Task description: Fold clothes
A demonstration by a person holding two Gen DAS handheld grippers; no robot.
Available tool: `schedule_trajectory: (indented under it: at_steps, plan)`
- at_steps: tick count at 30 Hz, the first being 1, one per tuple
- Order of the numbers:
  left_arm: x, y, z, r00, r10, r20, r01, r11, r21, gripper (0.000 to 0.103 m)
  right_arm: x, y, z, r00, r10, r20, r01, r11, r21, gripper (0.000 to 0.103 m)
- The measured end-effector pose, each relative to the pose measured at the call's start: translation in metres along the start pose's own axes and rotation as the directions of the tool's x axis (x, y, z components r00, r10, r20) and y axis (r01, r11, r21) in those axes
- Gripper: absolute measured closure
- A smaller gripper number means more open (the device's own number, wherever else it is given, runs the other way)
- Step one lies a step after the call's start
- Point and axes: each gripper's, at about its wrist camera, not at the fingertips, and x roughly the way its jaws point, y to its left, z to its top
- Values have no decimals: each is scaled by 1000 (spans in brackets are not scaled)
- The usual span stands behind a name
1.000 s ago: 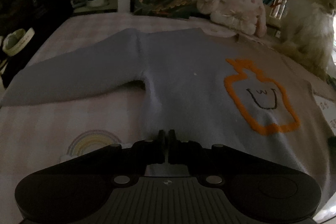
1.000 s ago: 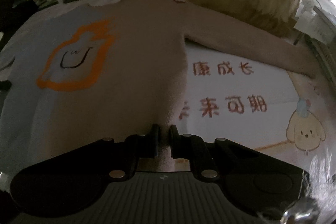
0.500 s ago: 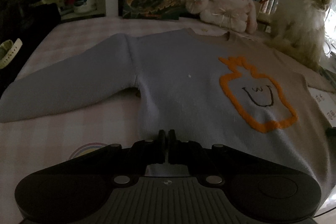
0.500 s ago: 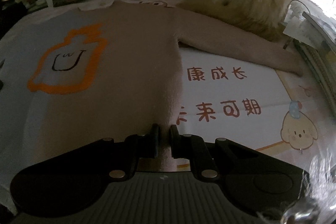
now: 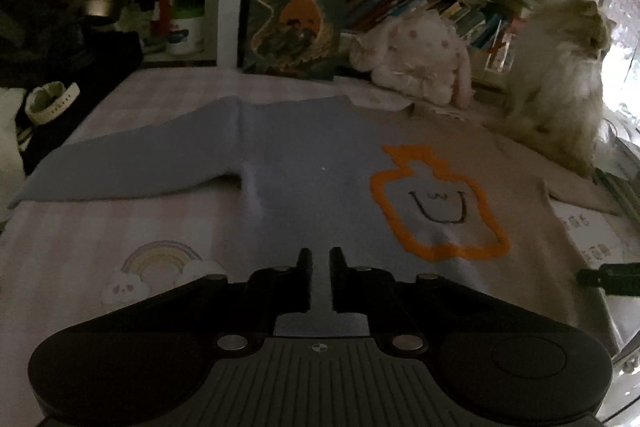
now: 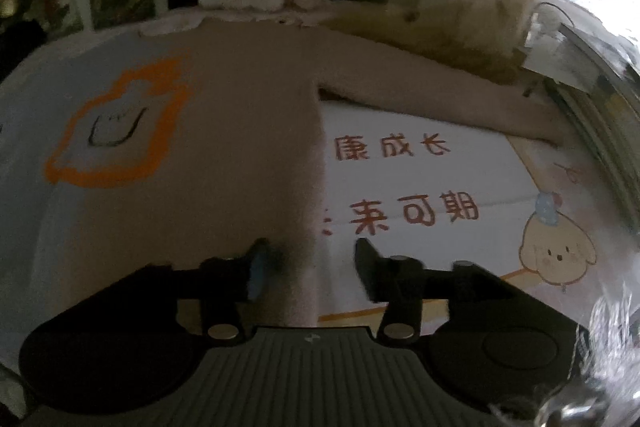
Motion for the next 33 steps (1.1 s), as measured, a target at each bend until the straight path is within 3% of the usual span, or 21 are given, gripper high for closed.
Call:
schedule_trajectory:
  at_steps: [8, 11, 13, 16, 27, 33]
  plan:
    - [-21, -23, -15, 999, 46, 26, -46, 999, -2, 67, -22, -4, -3, 995, 45, 90, -45, 999, -3, 23]
    - [-28, -29, -19, 997, 70, 36, -70, 998, -10, 49, -29, -3, -6, 993, 50, 106, -49, 999, -11, 13]
    - [-32, -33, -22, 995, 86, 43, -86, 996, -15, 26, -32, -1, -9, 993, 46, 111, -44, 999, -22, 6]
    - [-38, -39, -27, 993, 110, 53, -109, 994, -23, 18, -35, 2, -15, 993, 49, 109, -45, 998, -39, 0]
    - [-47, -49, -36, 989, 137, 61, -138, 990, 16, 10, -42, 21, -40, 994, 89, 61, -86, 995, -45, 0]
    - [-41, -40, -36, 994, 99, 51, -102, 993, 51, 10, -44, 33, -42, 996, 65, 64, -62, 997, -50, 0]
